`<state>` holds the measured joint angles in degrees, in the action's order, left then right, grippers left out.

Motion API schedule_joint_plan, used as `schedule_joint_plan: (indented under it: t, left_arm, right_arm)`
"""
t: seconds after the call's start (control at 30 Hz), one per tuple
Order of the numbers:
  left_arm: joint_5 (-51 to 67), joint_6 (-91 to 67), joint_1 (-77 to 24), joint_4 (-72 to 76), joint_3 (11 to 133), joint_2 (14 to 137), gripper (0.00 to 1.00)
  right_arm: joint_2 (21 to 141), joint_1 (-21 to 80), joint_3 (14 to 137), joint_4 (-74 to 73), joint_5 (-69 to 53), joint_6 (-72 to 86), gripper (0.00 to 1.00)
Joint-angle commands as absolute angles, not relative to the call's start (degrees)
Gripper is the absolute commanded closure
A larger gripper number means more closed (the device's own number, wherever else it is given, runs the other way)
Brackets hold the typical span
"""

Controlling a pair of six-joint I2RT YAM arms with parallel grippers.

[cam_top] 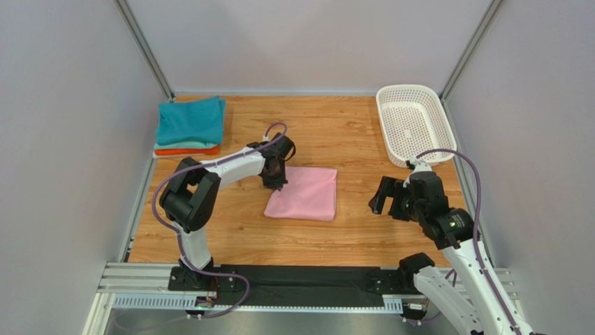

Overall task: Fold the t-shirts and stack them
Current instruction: Neatly place the folded tshirt to the corner

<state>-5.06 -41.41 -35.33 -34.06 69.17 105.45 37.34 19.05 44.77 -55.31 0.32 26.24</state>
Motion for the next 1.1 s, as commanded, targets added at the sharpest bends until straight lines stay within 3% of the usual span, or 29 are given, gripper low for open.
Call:
schedule_joint_plan:
  t: [0.0,0.4,1.07]
  left_arm:
    - [-20.6,-37.2,-34.5,-43.6,74.3,104.9,1.0]
    - [-37.5,-17.9,-27.8,-43.2,88.4,107.8,1.0]
    - [-44.3,10.5,-11.7,-36.3,108.6,109.3,1.0]
  right_arm:
    - [36.1,19.1,44.3,-52.6,-1.3,25.0,0.0]
    - [35.2,19.0,44.1,-52.1,-0.9,24.7,0.0]
    - [37.2,19.1,43.6,-51.8,2.1,25.8,0.0]
